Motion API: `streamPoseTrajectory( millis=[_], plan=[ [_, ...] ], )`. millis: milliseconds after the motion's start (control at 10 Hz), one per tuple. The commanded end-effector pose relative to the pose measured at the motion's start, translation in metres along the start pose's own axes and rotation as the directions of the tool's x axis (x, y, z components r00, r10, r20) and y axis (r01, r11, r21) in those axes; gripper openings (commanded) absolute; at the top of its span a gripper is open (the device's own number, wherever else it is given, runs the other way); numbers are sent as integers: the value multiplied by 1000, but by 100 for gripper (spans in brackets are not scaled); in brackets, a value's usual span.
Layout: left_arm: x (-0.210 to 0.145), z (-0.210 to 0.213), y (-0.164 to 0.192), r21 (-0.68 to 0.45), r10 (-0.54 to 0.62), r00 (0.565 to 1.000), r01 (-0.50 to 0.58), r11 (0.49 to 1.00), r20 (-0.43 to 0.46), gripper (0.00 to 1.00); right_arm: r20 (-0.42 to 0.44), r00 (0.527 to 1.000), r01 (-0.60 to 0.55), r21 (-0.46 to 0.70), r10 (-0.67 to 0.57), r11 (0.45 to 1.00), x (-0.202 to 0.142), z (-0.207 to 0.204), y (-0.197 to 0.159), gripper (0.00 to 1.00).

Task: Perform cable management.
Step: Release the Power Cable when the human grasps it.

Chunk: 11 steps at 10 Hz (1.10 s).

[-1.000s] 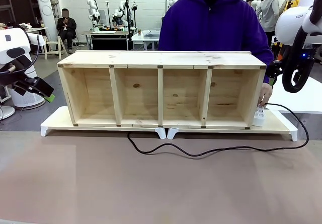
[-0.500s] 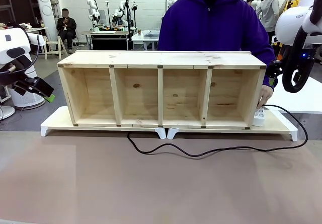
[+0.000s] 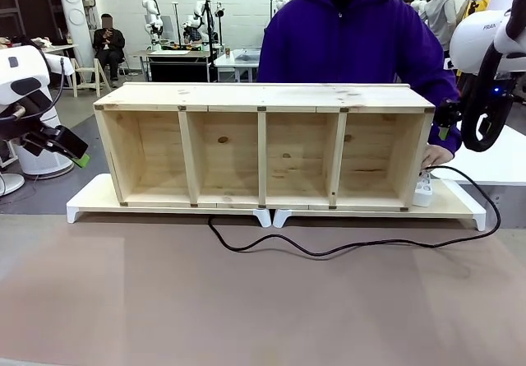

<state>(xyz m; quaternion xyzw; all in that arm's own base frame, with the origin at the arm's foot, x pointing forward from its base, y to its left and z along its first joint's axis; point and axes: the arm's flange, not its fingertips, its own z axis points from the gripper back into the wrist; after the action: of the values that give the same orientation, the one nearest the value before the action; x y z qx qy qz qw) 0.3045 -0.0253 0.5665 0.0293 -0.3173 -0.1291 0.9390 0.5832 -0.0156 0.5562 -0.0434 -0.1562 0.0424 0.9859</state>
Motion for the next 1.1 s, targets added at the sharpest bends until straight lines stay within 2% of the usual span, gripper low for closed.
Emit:
streamPoseTrajectory(
  millis=[0, 1000],
  plan=[
    [0, -1, 0, -1, 11, 1000, -11, 1000, -1, 100, -1, 1000, -7, 6, 7, 1000, 0, 0, 6, 100],
    [0, -1, 0, -1, 11, 1000, -11, 1000, -1, 100, -1, 1000, -7, 6, 7, 1000, 0, 0, 6, 100]
  ],
)
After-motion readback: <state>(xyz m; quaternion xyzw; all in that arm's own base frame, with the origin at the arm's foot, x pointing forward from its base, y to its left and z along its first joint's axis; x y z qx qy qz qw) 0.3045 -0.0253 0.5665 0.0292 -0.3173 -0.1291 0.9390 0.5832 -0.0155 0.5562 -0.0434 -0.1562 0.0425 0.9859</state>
